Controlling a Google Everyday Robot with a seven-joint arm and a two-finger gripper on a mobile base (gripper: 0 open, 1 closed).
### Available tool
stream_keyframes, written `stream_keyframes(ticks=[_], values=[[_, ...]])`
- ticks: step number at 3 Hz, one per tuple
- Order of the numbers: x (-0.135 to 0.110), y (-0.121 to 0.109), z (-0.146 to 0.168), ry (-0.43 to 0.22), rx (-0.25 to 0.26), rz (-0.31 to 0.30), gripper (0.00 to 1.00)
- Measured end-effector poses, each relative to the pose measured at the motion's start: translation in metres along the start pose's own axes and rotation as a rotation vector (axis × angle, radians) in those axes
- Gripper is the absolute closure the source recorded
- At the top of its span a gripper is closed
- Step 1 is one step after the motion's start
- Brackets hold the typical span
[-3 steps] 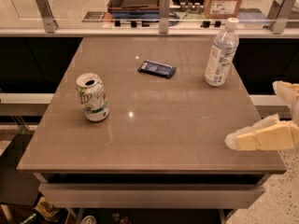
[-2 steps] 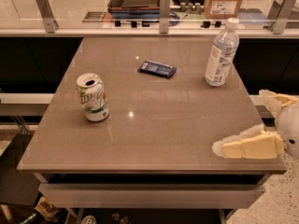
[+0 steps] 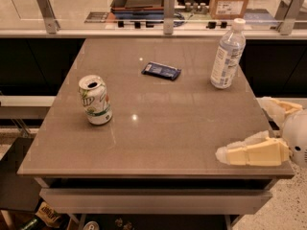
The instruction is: Move 7up can near blue plastic bottle
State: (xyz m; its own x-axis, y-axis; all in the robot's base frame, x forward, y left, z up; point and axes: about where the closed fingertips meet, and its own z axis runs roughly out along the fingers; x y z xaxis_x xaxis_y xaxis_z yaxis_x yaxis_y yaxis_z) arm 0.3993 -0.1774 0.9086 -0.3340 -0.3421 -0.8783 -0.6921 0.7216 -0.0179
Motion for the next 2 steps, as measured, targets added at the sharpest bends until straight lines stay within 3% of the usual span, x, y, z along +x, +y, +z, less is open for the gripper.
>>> stream_keyframes(ticks=[1,2], values=[[0.000,0.022,0.014,-0.085,-0.131,0.021,0.00],[-0.022,0.054,0.029,-0.235,-0.285,-0.041,0.00]])
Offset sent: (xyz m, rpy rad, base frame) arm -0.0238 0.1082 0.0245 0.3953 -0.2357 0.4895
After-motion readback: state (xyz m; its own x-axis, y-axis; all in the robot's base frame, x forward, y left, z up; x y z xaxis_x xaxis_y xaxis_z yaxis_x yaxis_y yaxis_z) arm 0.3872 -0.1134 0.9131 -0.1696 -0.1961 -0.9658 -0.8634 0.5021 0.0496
